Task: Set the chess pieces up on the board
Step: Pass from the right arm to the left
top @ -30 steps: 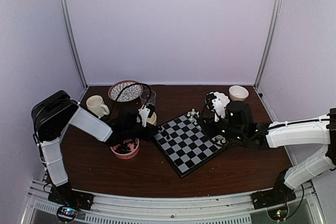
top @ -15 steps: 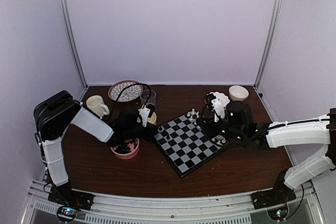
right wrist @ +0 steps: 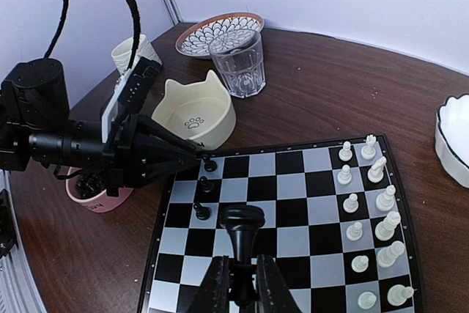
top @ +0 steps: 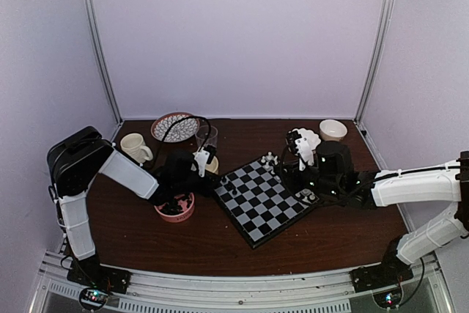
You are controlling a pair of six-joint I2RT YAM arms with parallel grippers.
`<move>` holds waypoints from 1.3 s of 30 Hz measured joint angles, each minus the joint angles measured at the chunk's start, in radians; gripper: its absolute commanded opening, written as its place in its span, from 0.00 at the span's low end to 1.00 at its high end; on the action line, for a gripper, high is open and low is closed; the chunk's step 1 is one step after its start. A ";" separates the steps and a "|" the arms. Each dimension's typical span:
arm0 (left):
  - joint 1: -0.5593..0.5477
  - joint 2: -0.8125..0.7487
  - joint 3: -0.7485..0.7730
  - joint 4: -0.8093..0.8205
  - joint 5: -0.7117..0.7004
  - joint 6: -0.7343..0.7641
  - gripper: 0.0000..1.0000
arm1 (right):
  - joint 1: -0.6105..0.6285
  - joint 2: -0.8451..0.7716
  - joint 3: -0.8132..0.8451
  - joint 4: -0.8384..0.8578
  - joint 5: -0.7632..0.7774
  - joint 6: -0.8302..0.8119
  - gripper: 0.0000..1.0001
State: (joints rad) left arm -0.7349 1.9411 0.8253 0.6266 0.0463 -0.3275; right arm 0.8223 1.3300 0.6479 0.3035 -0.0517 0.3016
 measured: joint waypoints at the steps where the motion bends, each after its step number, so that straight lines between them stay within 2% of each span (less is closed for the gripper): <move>1: 0.000 0.000 0.000 0.000 0.000 0.001 0.24 | 0.000 0.000 0.000 0.000 0.000 0.000 0.06; 6: 0.000 0.000 0.000 -0.007 -0.003 0.002 0.34 | 0.000 0.000 0.000 0.000 0.000 0.000 0.06; 10: 0.000 0.000 0.000 -0.008 -0.003 0.003 0.35 | 0.000 0.000 0.000 0.000 0.000 0.000 0.06; 15: 0.000 0.000 0.000 -0.014 0.002 0.005 0.30 | 0.000 0.000 0.000 -0.001 0.000 0.000 0.06; 19: 0.000 0.000 0.000 -0.017 0.006 0.004 0.18 | 0.000 0.000 0.000 -0.001 0.000 0.000 0.06; 24: 0.000 0.000 0.000 -0.024 0.010 0.005 0.16 | 0.000 0.000 0.000 -0.001 0.000 0.000 0.06; 39: 0.000 0.000 0.003 -0.040 0.013 0.004 0.29 | 0.000 0.000 0.000 -0.001 0.000 0.000 0.06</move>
State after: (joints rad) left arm -0.7349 1.9408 0.8288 0.5869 0.0593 -0.3233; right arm 0.8223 1.3300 0.6479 0.3023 -0.0513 0.3016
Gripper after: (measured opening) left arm 0.260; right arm 0.120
